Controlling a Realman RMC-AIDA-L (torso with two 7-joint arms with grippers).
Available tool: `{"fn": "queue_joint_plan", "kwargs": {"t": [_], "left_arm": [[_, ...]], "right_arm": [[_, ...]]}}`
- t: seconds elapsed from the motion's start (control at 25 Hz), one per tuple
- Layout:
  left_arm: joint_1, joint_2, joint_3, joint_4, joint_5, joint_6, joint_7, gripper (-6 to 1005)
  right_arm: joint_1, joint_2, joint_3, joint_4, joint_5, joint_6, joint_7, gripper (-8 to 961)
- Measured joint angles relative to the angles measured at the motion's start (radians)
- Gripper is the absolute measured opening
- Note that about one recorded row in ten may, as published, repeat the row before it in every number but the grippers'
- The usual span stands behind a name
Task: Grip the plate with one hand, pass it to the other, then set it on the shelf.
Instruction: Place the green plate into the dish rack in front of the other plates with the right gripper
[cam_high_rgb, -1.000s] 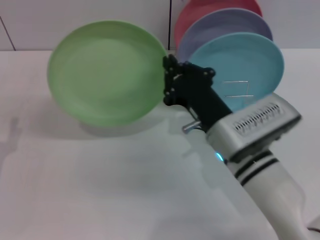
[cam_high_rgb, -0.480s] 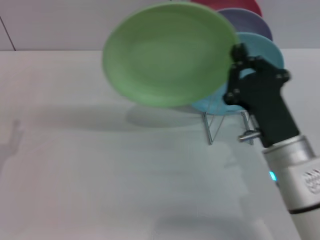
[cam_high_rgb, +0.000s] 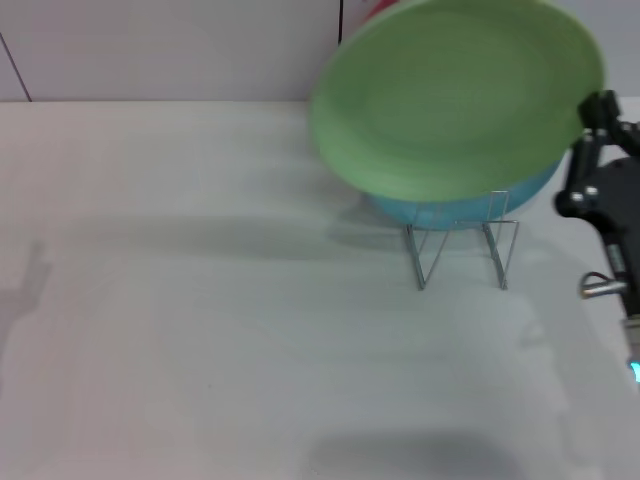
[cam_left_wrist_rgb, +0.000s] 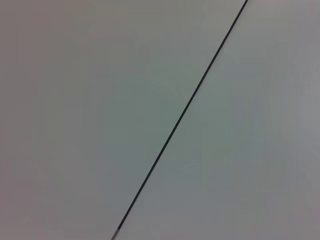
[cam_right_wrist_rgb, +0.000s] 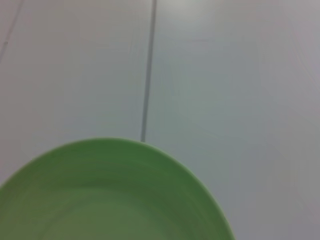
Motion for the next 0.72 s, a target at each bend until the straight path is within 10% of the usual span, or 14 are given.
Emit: {"fn": "queue_joint_plan", "kwargs": {"t": [0.72], "left_arm": [[-0.016,-0.008,0.004,-0.025,0.050,-0.006,0.010,834]], "right_arm": [[0.040,-0.002,0.043,-0.323,0.000,0.012,0.375,36]]}}
